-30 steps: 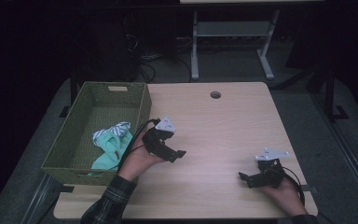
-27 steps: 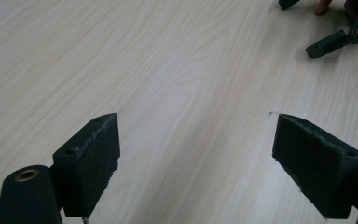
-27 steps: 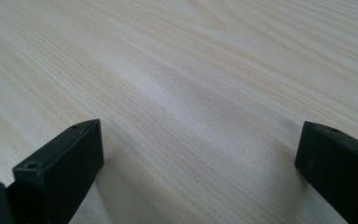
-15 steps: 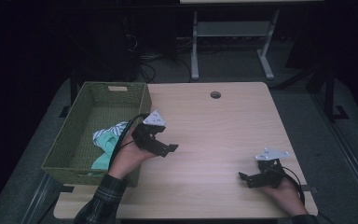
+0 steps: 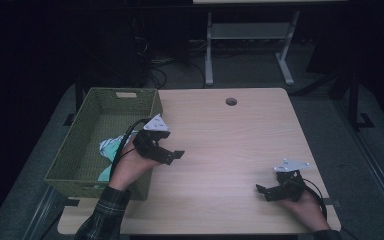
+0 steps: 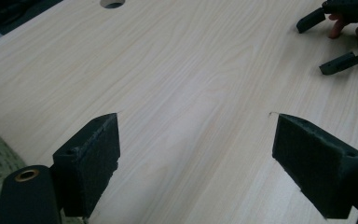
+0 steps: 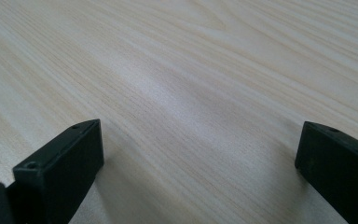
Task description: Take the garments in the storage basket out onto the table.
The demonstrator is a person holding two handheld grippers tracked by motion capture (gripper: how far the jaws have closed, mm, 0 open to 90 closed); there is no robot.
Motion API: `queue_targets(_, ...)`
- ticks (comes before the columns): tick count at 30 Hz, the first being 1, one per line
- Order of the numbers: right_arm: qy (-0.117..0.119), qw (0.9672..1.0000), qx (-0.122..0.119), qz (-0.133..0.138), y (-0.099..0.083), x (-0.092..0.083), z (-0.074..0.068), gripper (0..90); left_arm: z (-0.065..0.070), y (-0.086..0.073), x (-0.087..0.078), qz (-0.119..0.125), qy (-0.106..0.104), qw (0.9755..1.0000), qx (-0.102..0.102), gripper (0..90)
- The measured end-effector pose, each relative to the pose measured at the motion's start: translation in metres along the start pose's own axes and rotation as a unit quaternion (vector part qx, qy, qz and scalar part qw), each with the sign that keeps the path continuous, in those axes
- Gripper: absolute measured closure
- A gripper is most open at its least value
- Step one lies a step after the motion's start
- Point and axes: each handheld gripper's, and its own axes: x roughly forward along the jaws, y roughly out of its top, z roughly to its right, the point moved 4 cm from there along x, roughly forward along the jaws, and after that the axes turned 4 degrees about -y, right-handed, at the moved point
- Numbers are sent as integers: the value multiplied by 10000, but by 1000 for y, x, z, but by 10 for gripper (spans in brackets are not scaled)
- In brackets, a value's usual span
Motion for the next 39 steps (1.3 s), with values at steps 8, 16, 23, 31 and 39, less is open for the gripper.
queue_targets(8, -1, 10000, 1, 1, 0, 0, 0, 5, -8, -3, -12, 72, 110, 9999, -86, 146)
queue_targets(16, -1, 10000, 1, -1, 0, 0, 0, 5, -14, -6, -22, 107, 188, 9996, -156, 146)
queue_targets(23, -1, 10000, 2, 0, 0, 0, 0, 5, -21, -10, -31, 133, 285, 9992, -250, 147)
queue_targets(31, -1, 10000, 3, -4, 0, 0, 0, 5, -29, -15, -41, 138, 445, 9984, -333, 147)
queue_targets(39, -1, 10000, 2, -3, 0, 0, 0, 5, -36, -20, -52, 214, 547, 9972, -458, 147)
